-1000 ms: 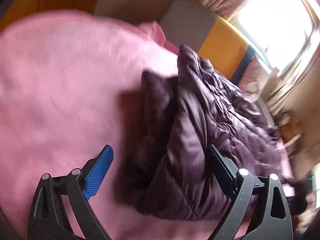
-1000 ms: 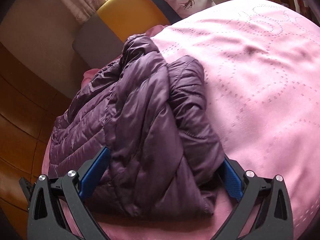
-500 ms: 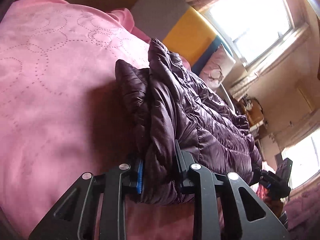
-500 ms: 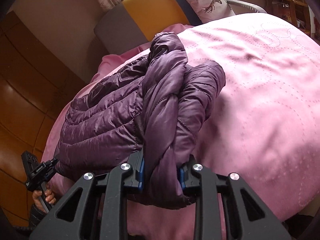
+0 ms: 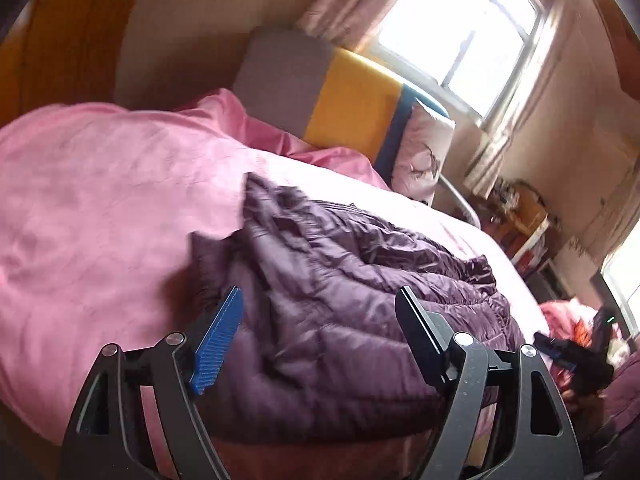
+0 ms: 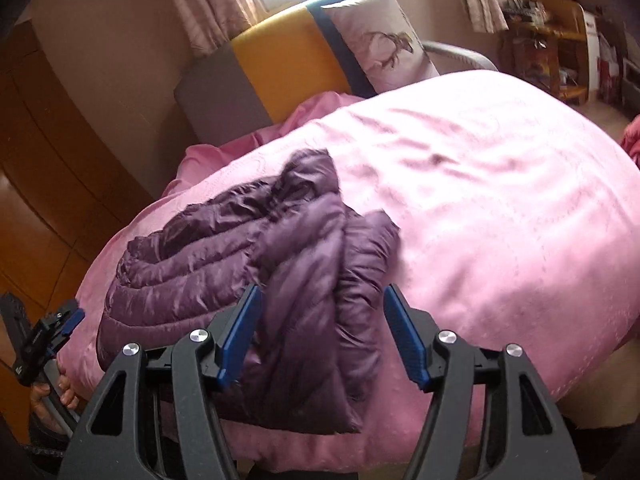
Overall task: Fold large clothes
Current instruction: 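Grasp the jacket edge with both grippers, fold it over and release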
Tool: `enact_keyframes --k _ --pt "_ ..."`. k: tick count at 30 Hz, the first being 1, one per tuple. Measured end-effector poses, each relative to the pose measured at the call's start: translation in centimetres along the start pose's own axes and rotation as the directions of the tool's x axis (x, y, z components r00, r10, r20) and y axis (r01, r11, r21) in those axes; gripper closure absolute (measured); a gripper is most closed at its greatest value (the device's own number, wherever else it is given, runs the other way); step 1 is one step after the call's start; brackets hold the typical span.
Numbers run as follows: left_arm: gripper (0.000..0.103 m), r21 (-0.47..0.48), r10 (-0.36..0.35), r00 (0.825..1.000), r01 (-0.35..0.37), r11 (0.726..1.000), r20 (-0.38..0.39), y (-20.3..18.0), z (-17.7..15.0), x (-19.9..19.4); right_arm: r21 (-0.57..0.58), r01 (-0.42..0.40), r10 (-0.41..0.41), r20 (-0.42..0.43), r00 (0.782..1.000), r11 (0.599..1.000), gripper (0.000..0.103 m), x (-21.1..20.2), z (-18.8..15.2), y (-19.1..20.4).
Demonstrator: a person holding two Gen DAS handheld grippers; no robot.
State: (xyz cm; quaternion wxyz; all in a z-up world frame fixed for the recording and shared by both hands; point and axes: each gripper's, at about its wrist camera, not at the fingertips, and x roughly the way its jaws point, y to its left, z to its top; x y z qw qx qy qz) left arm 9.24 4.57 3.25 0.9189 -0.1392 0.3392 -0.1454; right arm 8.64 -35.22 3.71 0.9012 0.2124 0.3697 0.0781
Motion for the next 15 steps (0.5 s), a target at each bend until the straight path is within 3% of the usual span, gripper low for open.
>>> enact_keyframes --k 3,6,9,15 --pt "0.026 0.074 -0.010 0.998 0.015 0.997 -0.057 -4.1 0.2 3.9 -0.153 -0.015 0.009 -0.041 0.999 0.988 0.040 2.0 -0.2 4.7" --pt "0.026 0.161 0.001 0.996 0.014 0.987 -0.094 -7.5 -0.2 6.8 -0.218 -0.016 -0.004 -0.092 0.996 0.976 0.039 5.2 -1.6 7.8" --pt "0.028 0.183 0.027 0.988 0.002 0.983 -0.154 -9.1 -1.2 9.6 -0.267 0.067 -0.104 -0.125 0.987 0.961 0.036 8.2 -3.6 8.7" --pt "0.028 0.238 0.114 0.977 -0.070 0.969 -0.178 -9.4 -3.7 13.5 -0.237 0.037 -0.076 -0.159 0.984 0.971 0.035 10.6 -5.1 6.8"
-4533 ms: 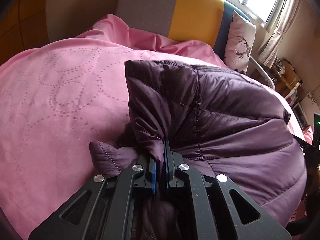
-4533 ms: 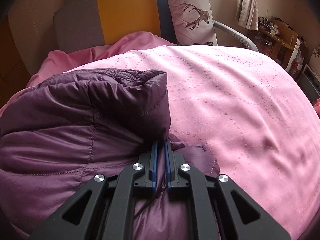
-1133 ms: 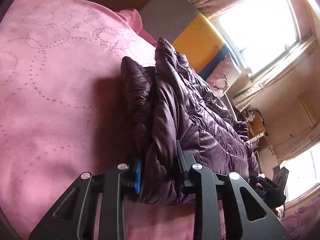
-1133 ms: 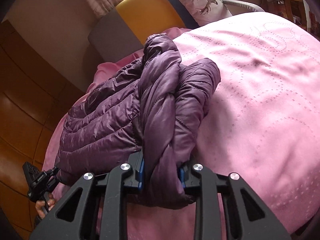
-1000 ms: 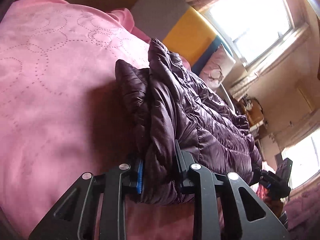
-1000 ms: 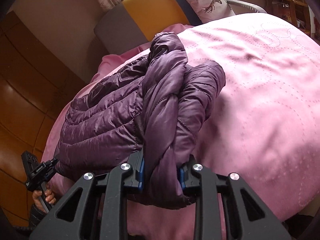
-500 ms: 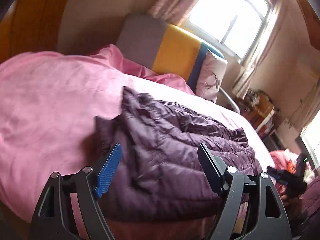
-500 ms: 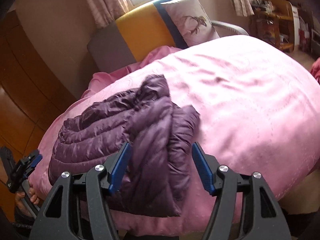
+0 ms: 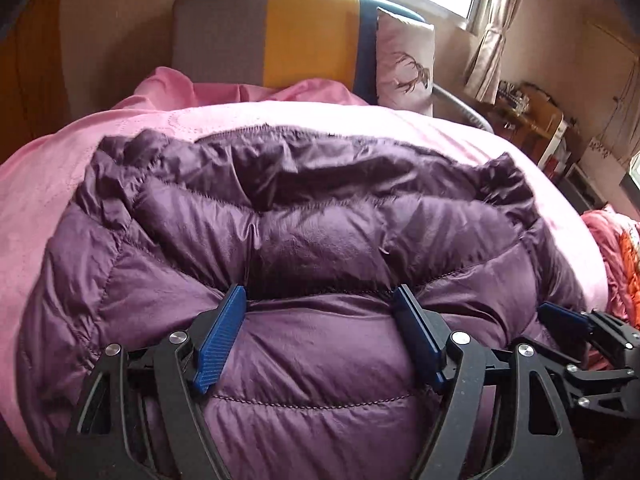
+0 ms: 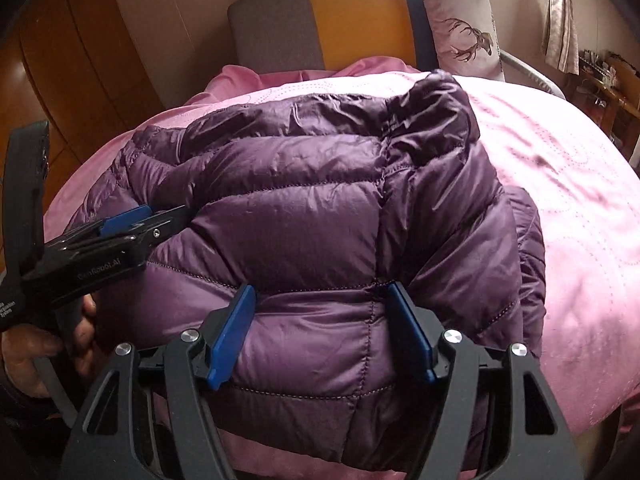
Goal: Fold large clothes
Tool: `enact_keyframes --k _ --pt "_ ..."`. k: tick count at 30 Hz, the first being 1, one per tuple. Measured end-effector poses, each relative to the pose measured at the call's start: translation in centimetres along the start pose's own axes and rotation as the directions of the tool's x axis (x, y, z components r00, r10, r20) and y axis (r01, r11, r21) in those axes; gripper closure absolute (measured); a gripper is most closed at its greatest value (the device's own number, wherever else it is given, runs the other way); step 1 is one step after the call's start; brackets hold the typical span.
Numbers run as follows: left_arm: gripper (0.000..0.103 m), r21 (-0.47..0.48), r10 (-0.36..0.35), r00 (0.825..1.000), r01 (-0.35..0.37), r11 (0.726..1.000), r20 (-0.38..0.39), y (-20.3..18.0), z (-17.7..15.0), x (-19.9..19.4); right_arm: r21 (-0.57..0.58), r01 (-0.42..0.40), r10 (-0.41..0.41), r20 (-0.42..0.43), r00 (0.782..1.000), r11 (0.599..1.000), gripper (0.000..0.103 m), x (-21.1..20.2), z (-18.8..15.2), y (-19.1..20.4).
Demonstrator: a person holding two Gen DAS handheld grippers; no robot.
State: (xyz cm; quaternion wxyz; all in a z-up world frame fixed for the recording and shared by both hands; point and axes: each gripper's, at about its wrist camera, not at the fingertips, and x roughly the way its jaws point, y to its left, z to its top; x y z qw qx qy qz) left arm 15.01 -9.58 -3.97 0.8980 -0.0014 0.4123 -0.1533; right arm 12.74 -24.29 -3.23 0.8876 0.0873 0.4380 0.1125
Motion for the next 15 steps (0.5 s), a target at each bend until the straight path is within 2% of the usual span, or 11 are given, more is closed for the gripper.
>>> enact_keyframes --k 7,11,15 --pt "0.028 -0.009 0.007 1.000 -0.007 1.000 -0.005 0.6 -1.0 0.7 -0.001 0.005 -0.005 -0.015 1.000 1.000 0.034 -0.3 0.0 0.2" --pt "0.028 -0.013 0.009 1.000 -0.009 1.000 0.007 0.5 -0.4 -0.4 0.038 -0.028 0.029 -0.008 1.000 0.999 0.024 -2.0 0.7 -0.2" --pt "0.027 -0.019 0.007 1.000 -0.006 1.000 0.026 0.4 0.2 -1.5 0.112 -0.035 0.028 0.062 0.998 0.993 0.016 -4.7 1.4 -1.9"
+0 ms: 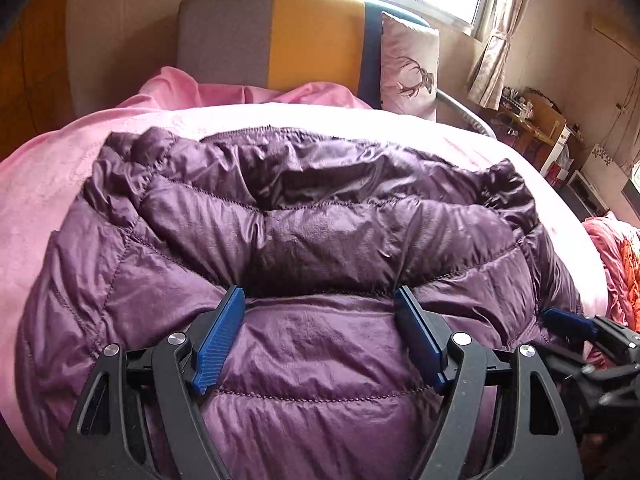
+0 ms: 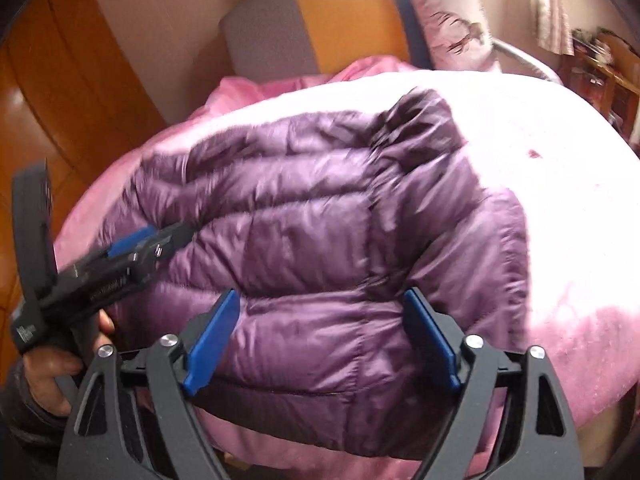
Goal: Fold large clothes
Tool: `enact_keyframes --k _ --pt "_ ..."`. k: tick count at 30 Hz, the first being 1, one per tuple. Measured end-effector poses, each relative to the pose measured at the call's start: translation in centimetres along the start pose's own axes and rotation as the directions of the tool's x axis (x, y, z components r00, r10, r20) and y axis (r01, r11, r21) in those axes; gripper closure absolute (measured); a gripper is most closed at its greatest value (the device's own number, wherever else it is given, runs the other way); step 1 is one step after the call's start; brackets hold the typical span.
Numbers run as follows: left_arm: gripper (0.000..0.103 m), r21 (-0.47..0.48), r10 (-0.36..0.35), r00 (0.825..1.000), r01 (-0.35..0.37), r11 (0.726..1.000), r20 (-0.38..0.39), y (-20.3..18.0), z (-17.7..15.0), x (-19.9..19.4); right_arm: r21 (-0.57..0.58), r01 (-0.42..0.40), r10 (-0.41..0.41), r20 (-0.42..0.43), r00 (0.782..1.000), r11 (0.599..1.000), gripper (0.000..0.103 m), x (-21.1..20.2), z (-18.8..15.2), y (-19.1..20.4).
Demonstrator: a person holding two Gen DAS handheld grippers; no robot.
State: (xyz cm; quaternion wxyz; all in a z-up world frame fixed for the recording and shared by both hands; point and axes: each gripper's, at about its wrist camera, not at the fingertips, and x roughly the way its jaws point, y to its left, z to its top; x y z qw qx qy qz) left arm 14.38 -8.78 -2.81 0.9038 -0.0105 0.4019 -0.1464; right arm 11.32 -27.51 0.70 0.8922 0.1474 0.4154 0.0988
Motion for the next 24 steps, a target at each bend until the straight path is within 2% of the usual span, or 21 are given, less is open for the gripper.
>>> enact_keyframes --k 3,5,8,12,17,20,24 --pt "0.027 0.008 0.006 1.000 -0.006 1.000 0.029 -0.1 0.3 -0.9 0.078 0.023 -0.026 0.038 0.999 0.997 0.012 -1.5 0.6 -2.4" --pt "0.027 0.005 0.005 0.999 -0.005 1.000 0.044 -0.1 0.4 -1.5 0.148 0.049 -0.054 0.034 0.998 0.988 0.011 -2.0 0.4 -4.4" --pt "0.027 0.006 0.005 0.998 -0.005 1.000 0.055 -0.2 0.6 -1.9 0.255 0.048 -0.054 0.016 0.998 0.966 0.009 -2.1 -0.2 -7.2" --pt "0.027 0.000 -0.008 0.999 0.008 1.000 0.050 0.1 0.8 -1.9 0.363 0.004 0.011 -0.038 0.999 0.932 0.006 -1.0 -1.3 -9.6" --pt "0.027 -0.029 -0.045 0.999 0.046 0.999 0.023 0.8 0.9 -1.3 0.439 -0.081 0.117 -0.056 0.992 0.895 0.005 0.7 -2.3 -10.9" --pt "0.027 -0.069 -0.085 0.996 0.086 0.994 0.021 2.0 1.0 -1.3 0.442 -0.095 0.132 -0.054 0.990 0.892 0.003 1.2 -2.3 -11.1" --pt "0.027 -0.125 -0.084 0.996 0.088 0.988 0.032 4.0 1.6 -1.7 0.442 -0.111 0.147 -0.047 0.988 0.890 0.002 1.3 -2.3 -11.2"
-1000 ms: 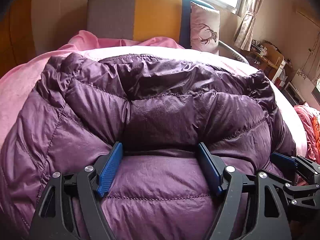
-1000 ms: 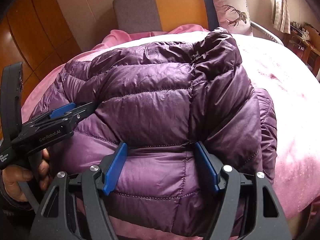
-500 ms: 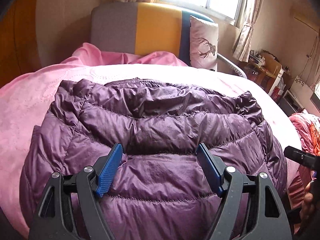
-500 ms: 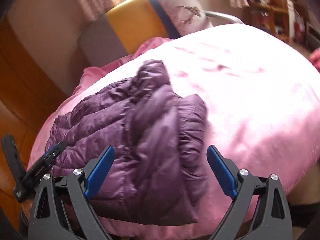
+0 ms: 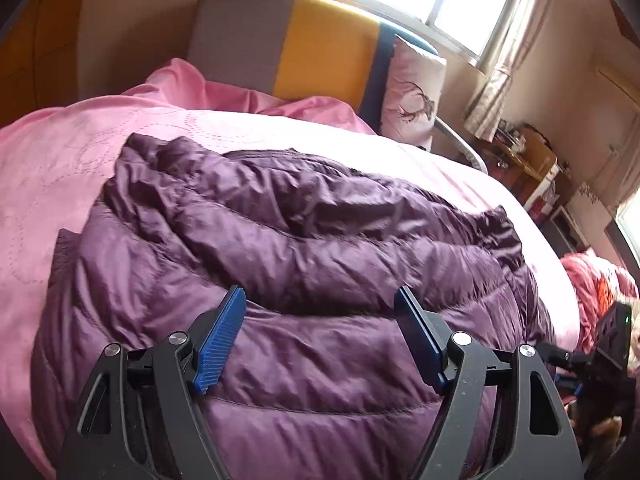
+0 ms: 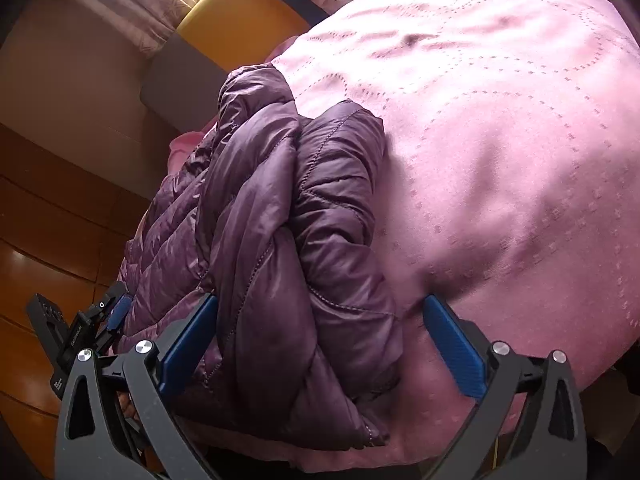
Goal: Fold large clothes
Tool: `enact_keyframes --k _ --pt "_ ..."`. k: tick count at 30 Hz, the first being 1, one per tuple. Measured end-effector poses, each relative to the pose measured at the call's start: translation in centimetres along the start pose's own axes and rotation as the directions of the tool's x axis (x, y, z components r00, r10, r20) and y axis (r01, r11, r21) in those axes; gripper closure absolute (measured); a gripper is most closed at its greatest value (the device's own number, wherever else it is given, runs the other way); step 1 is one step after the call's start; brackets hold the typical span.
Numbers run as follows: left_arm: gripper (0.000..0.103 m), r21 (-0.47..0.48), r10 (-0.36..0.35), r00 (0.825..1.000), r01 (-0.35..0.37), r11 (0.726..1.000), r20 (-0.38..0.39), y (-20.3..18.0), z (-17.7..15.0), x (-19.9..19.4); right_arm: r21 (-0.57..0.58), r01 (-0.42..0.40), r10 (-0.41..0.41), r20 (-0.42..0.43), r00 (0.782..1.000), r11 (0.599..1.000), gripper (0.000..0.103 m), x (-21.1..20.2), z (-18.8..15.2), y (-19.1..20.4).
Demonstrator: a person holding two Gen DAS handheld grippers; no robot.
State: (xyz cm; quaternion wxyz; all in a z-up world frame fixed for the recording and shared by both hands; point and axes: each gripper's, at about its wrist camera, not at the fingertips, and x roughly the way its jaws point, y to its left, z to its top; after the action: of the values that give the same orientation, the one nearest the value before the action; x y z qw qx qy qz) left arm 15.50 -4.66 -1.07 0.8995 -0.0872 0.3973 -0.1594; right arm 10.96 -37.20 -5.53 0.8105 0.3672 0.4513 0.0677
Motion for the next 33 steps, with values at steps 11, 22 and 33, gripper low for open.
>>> enact_keyframes --k 11,22,33 --pt "0.036 0.073 0.017 0.998 -0.013 0.997 -0.060 -2.0 -0.2 2.2 -0.075 -0.062 0.062 -0.002 0.998 0.995 0.003 0.4 -1.7 0.8" --pt "0.036 0.062 -0.013 0.996 0.018 0.998 -0.088 -1.4 -1.4 3.8 -0.135 -0.096 0.095 -0.019 0.995 0.986 0.059 0.0 -2.7 3.4" --pt "0.039 0.001 -0.074 0.995 0.074 0.997 -0.073 0.0 -2.6 4.5 -0.436 -0.215 0.231 -0.016 0.973 0.874 0.076 -3.2 -3.9 19.1"
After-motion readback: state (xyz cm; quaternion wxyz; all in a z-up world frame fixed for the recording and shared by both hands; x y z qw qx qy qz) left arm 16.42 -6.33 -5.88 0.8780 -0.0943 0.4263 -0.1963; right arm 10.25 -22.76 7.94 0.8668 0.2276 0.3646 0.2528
